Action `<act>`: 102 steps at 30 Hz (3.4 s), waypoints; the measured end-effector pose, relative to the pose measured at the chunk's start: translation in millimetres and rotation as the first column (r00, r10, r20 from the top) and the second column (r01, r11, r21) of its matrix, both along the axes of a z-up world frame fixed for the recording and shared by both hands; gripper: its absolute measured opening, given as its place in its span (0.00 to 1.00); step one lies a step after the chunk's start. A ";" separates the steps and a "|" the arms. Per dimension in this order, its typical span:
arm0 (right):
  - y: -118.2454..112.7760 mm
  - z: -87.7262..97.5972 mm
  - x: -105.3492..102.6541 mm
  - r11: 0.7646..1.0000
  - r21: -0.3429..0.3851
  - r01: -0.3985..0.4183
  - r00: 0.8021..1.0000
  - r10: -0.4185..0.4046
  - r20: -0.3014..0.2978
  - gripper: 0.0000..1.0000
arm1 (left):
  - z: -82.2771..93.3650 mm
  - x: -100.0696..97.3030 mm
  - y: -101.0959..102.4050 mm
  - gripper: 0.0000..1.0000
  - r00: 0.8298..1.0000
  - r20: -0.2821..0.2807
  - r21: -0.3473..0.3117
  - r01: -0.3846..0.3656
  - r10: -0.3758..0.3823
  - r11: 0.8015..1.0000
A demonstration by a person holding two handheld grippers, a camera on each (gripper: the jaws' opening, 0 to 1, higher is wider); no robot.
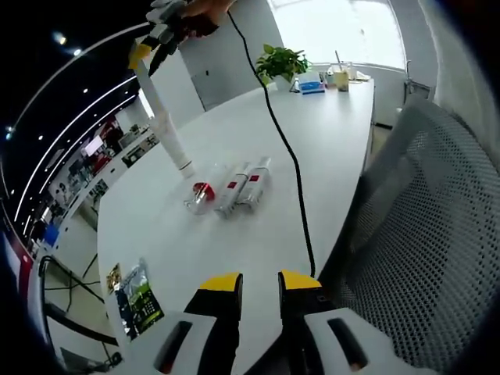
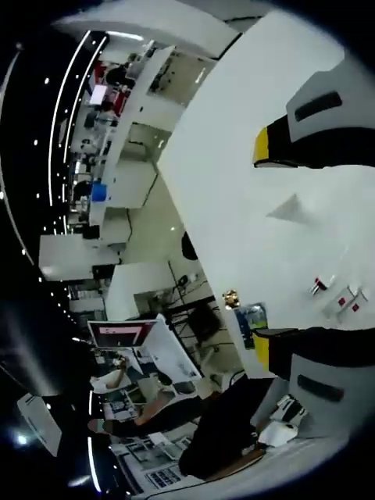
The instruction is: Arrange the skincare products in the storage area until every visible bottle or jar stands upright without overlapping.
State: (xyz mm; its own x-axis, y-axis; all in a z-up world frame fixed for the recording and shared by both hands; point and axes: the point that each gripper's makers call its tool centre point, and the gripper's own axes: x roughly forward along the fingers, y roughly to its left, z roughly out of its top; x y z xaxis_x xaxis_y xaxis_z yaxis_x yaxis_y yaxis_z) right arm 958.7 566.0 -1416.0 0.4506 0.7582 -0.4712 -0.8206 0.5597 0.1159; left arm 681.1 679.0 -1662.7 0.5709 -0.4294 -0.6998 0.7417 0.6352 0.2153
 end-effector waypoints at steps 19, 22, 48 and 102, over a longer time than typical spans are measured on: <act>-32.1 -46.3 -120.2 0.929 0.327 0.172 0.980 -0.130 -0.148 0.80 | -12.9 -5.6 4.9 0.19 0.999 -0.047 0.067 0.009 -0.006 0.998; -31.7 -60.0 -128.4 0.894 0.376 0.242 0.961 -0.168 -0.219 0.80 | -12.2 -6.8 3.8 0.19 0.999 -0.040 0.071 0.023 -0.020 0.997; -32.0 -116.6 -164.1 0.835 0.464 0.296 0.931 -0.142 -0.337 0.98 | -18.1 -6.9 9.3 0.19 0.999 -0.044 0.081 0.021 -0.017 0.997; -55.4 -274.0 -19.3 0.702 -0.586 -0.405 0.911 0.361 -0.199 0.71 | -25.7 -6.6 17.3 0.16 0.996 -0.091 0.103 -0.013 0.022 0.995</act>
State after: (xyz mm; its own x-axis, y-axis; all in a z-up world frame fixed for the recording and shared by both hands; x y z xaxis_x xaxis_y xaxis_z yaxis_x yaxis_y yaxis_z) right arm 939.4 510.6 -1690.0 0.1371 0.4051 -0.9039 -0.9830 0.1681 -0.0738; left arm 674.5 696.3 -1688.4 0.5091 -0.3438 -0.7890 0.7503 0.6265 0.2111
